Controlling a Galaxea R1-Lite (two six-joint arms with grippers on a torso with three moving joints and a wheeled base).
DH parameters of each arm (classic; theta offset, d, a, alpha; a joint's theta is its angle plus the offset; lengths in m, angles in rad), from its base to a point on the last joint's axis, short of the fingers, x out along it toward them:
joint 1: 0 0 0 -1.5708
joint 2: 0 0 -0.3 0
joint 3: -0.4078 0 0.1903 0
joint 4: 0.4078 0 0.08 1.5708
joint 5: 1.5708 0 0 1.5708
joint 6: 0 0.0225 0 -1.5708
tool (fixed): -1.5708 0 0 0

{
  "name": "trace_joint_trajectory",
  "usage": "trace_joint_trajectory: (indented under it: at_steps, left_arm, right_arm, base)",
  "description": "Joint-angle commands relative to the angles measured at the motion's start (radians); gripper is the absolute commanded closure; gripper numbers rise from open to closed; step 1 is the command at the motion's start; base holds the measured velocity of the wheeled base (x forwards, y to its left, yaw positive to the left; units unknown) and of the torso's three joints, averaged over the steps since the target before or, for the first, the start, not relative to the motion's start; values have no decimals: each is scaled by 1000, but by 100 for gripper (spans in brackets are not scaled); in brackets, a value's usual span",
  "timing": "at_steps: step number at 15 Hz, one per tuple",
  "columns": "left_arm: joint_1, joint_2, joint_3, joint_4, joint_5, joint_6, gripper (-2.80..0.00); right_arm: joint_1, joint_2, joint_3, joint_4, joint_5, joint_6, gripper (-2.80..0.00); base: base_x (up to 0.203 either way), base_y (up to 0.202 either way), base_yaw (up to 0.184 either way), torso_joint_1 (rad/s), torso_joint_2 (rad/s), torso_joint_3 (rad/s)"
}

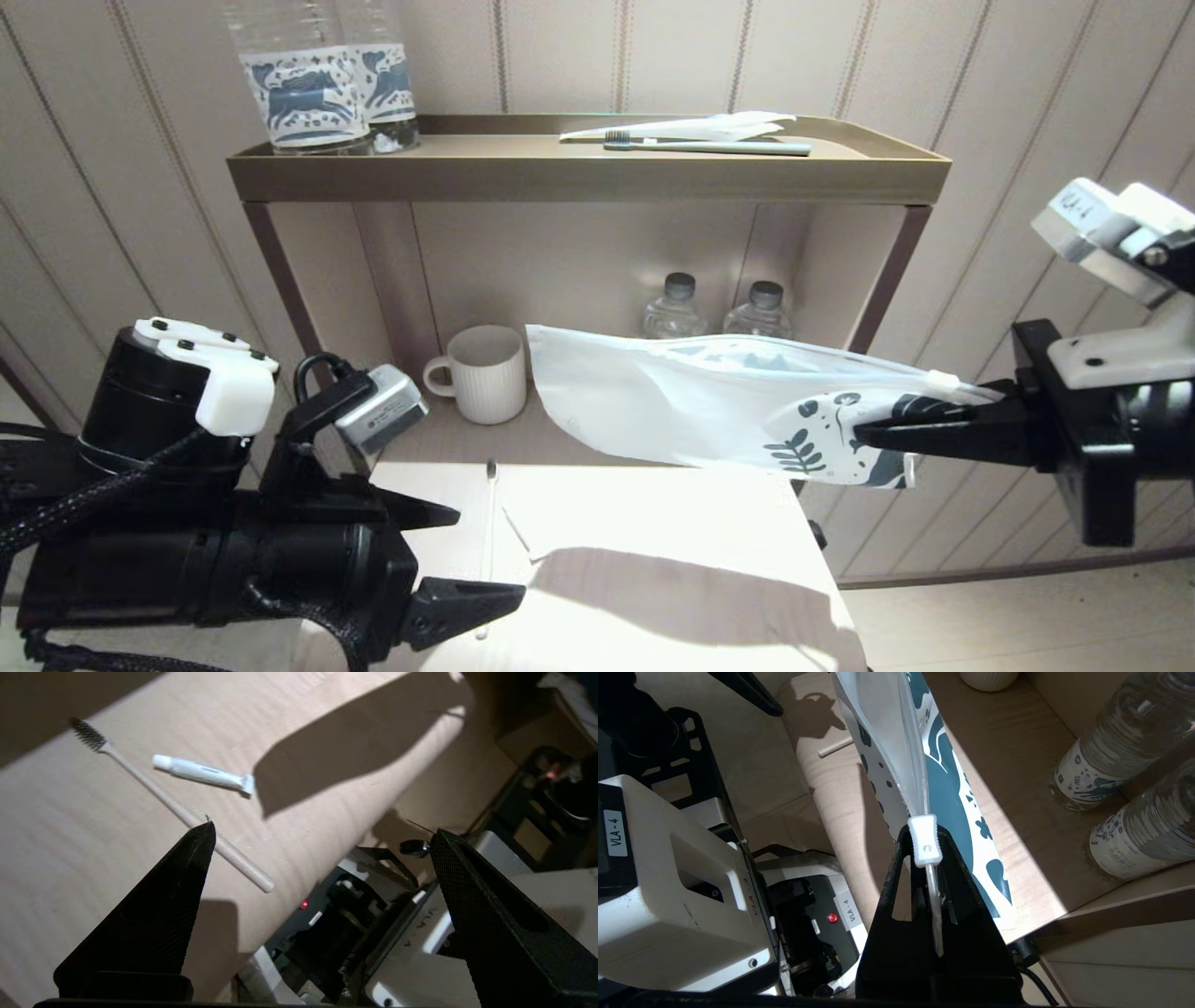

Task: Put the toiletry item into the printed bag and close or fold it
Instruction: Pick up a toothbrush

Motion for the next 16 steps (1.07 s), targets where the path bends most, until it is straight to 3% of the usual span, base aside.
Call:
trace_joint_trajectory:
  at_steps: [1,7,11,16]
  left_arm:
    - [-17,39,-6,-1,43,-8,-280]
    - [-48,146,-14,-3,155,-10,-280]
    - [-47,150,38,-2,303,-12,-280]
    - [-49,274,3,-18,340,-28,-280]
  right_arm:
    - [-15,1,-3,2,10,-2,0]
    - [-61,11,-14,2,69,-2,0]
    - [-71,13,-15,2,99,-1,0]
    - [-73,27,-19,2,99,-1,0]
  base:
    - [0,0,0,0,0,0]
    - [0,0,0,0,0,0]
    - [0,0,0,0,0,0]
    - [0,0,0,0,0,0]
